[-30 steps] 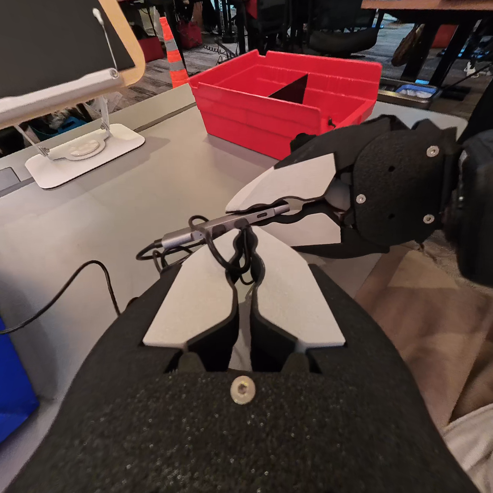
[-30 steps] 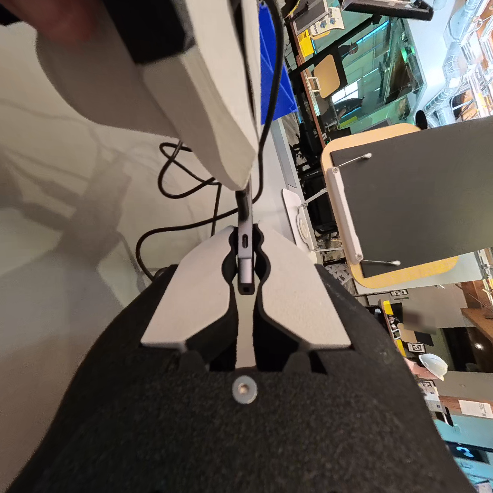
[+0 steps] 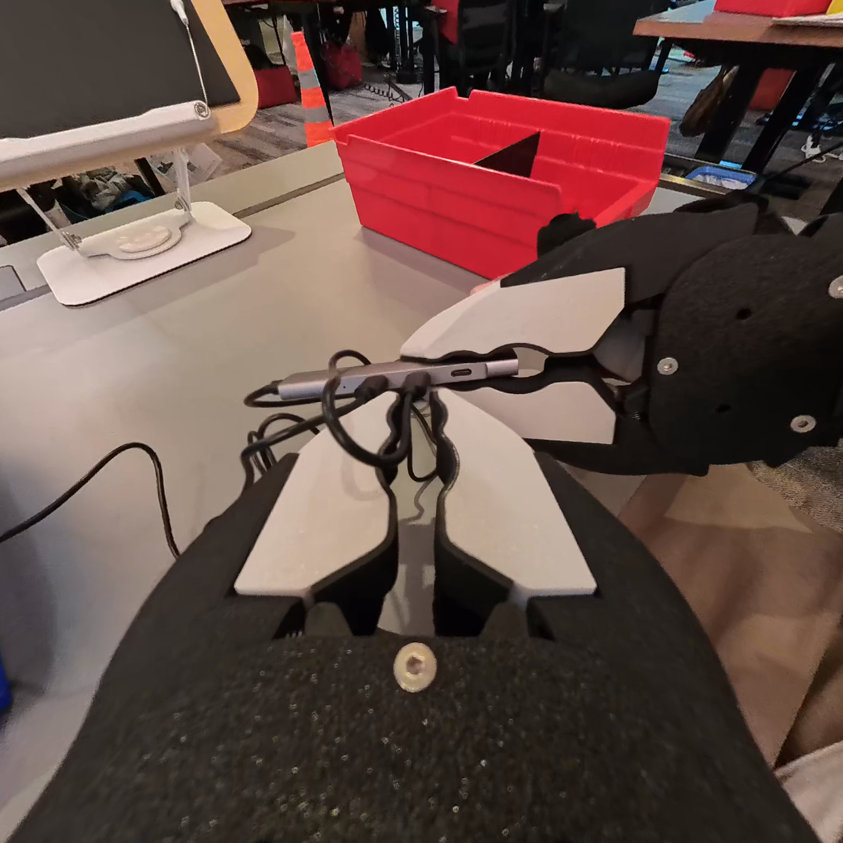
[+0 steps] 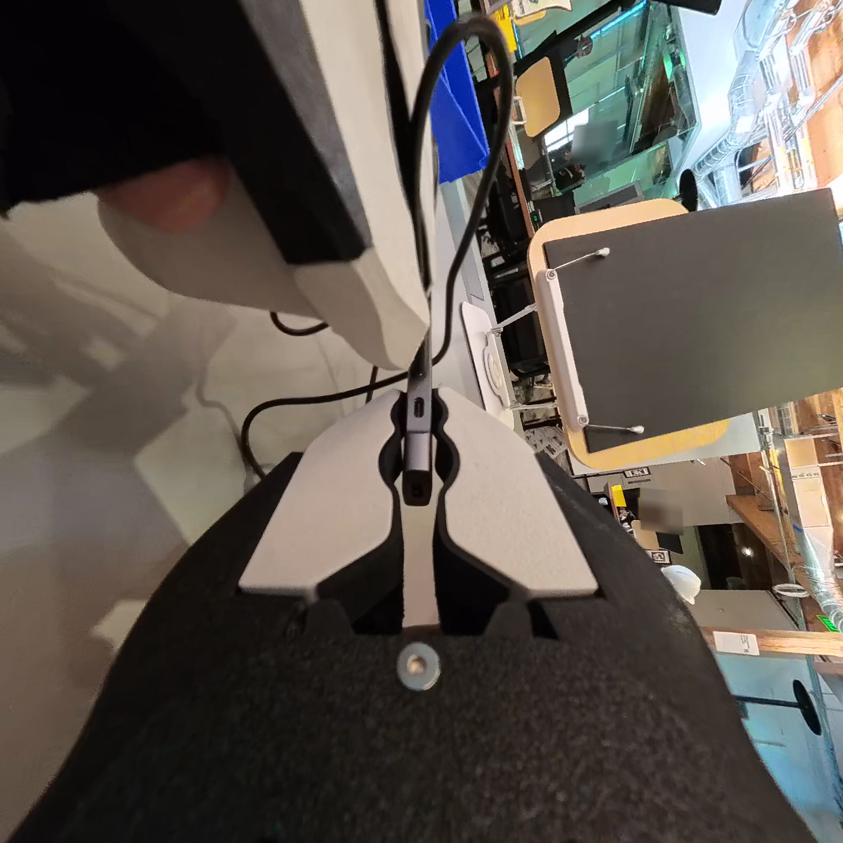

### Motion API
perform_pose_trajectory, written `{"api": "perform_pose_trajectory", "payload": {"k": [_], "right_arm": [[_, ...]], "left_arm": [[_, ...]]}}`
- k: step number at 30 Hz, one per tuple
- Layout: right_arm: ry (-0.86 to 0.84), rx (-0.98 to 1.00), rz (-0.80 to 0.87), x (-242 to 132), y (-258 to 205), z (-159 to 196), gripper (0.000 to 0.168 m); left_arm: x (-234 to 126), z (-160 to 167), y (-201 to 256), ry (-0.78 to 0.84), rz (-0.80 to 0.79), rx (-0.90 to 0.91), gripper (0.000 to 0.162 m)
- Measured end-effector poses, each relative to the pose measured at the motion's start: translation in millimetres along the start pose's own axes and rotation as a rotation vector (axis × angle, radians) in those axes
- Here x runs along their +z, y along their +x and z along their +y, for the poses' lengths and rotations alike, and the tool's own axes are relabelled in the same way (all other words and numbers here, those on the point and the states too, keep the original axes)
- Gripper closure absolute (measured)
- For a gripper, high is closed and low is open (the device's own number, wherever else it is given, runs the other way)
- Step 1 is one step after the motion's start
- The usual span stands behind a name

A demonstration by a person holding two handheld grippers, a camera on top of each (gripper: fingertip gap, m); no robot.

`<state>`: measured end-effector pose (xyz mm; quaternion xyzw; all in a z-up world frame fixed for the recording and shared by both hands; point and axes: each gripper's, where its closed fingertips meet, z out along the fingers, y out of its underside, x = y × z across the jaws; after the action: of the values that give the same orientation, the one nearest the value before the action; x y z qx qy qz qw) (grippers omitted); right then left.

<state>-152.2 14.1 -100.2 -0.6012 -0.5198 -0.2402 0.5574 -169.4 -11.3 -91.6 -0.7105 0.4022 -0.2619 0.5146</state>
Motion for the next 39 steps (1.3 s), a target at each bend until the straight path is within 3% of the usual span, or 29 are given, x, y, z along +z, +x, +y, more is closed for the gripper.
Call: {"api": "perform_pose_trajectory", "payload": {"k": [8, 18, 23, 29, 39], "right_arm": [[0.012, -0.022, -0.017, -1, -4, 1, 0.159], [0.191, 0.050, -0.058, -11, -4, -2, 0.158], [0.188, 0.070, -0.058, -10, 1, 3, 0.159], [0.166, 0.046, -0.056, -10, 0, 4, 0.159], [0.186, 0.001, -0.074, -17, -6, 0, 0.159]], "left_arm": [[2, 1, 0, 0.021, 0.017, -0.092, 0.153], [0, -2, 15, 0.036, 0.159, -0.159, 0.162], [-2, -4, 7, 0.048, 0.082, -0.117, 0.162], [-2, -4, 8, 0.050, 0.052, -0.082, 0.143], [-2, -3, 12, 0.040, 0.061, -0.055, 0.151]]}}
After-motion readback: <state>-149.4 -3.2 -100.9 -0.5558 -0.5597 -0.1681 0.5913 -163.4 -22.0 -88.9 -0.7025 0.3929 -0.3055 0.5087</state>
